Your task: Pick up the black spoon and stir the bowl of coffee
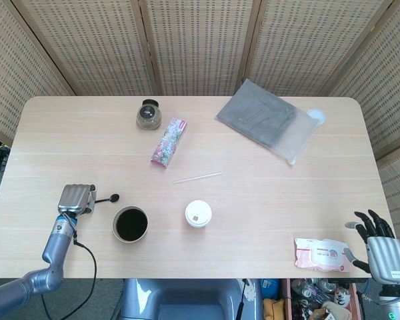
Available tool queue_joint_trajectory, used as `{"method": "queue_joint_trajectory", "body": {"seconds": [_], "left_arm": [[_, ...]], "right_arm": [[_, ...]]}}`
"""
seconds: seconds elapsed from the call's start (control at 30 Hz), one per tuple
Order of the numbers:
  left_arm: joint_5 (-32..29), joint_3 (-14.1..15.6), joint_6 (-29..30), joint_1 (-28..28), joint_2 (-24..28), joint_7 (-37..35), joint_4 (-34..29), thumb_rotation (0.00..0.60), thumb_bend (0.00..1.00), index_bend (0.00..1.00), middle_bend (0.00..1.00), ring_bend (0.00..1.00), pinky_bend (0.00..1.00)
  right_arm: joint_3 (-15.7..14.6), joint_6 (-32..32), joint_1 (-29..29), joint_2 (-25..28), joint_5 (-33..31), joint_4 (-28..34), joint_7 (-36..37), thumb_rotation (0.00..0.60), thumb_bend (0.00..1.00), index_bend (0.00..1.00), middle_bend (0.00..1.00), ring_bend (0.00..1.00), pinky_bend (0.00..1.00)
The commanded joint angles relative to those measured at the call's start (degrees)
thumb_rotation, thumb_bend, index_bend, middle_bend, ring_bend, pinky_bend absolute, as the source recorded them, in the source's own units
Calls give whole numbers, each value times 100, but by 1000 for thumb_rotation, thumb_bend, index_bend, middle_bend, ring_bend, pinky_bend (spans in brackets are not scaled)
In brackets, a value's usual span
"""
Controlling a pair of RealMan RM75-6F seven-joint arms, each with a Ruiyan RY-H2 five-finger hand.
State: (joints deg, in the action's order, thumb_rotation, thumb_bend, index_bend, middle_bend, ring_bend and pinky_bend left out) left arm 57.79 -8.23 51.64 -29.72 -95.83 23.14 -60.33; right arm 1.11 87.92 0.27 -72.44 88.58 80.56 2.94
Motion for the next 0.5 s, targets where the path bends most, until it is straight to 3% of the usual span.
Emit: {"method": "queue_joint_trajectory", "body": {"seconds": [0.03, 0.5], "left_arm": [[-22, 18, -3, 12, 4, 22, 2, 600, 454, 524, 788, 732, 698], [-47, 16, 13, 9, -29, -13, 28, 600, 451, 524, 787, 732, 698]], "right_arm": [[-2, -1, -2, 1, 1, -1, 4, 600, 383, 368, 270, 108, 192], [-6, -4, -17, 13, -7, 18, -11, 600, 383, 368, 272, 108, 192]]}}
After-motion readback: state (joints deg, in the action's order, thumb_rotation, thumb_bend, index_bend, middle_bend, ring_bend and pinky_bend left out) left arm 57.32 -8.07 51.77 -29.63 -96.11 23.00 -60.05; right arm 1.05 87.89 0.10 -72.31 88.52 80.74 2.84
